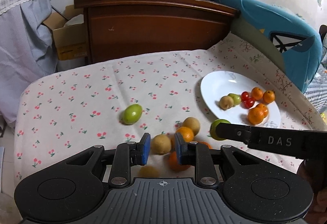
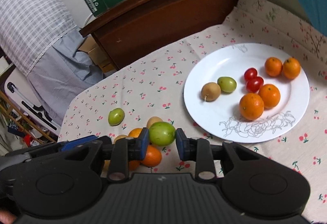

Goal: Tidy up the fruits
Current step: 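Carry the brown fruit and the green plum over the white plate with both grippers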

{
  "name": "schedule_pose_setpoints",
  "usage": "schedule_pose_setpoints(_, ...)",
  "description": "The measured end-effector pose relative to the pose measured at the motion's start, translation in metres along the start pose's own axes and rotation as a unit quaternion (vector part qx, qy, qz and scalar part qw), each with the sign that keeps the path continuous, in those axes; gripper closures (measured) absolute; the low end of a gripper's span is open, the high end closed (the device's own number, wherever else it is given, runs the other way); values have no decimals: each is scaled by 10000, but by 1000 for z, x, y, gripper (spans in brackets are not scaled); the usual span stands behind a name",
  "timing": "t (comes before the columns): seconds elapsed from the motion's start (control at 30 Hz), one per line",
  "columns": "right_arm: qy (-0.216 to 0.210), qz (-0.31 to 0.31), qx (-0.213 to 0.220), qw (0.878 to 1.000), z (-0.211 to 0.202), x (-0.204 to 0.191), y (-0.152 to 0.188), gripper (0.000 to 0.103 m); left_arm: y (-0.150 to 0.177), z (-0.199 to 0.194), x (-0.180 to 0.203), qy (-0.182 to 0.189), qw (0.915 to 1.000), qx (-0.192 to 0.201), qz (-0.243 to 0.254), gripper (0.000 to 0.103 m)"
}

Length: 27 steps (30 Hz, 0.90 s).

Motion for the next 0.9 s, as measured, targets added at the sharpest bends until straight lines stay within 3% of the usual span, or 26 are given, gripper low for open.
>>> schedule_pose_setpoints(0.5,54,426,180,9989,-24,20,-7,75,11,6,-21,-71,9993,-299,-224,80)
schedule_pose_setpoints(0.63,103,419,149,9990,-24,23,-6,75,15,2,-23,212,9987,-387,-272,77)
schedule_pose_setpoints(0.7,124,408,136,9990,-25,25,-4,75,19,-2,-20,297,9986,-397,-200,77)
schedule_pose_setpoints(0.8,130,419,117,9990,-26,26,-3,75,26,-9,-11,319,9987,-362,147,68)
schedule_pose_setpoints(0.9,125,470,112,9988,-27,28,-2,75,34,-9,-3,264,9980,-400,407,67)
Point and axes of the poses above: each gripper's, at about its wrist camera, not at the fingertips, and z roughly the way its jaws point, x to its right, y to its underside, the point moved 7 cm from there along z, roughly the way its jaws point, and after that the axes turned 13 degrees about -y, right-handed, at the moved point
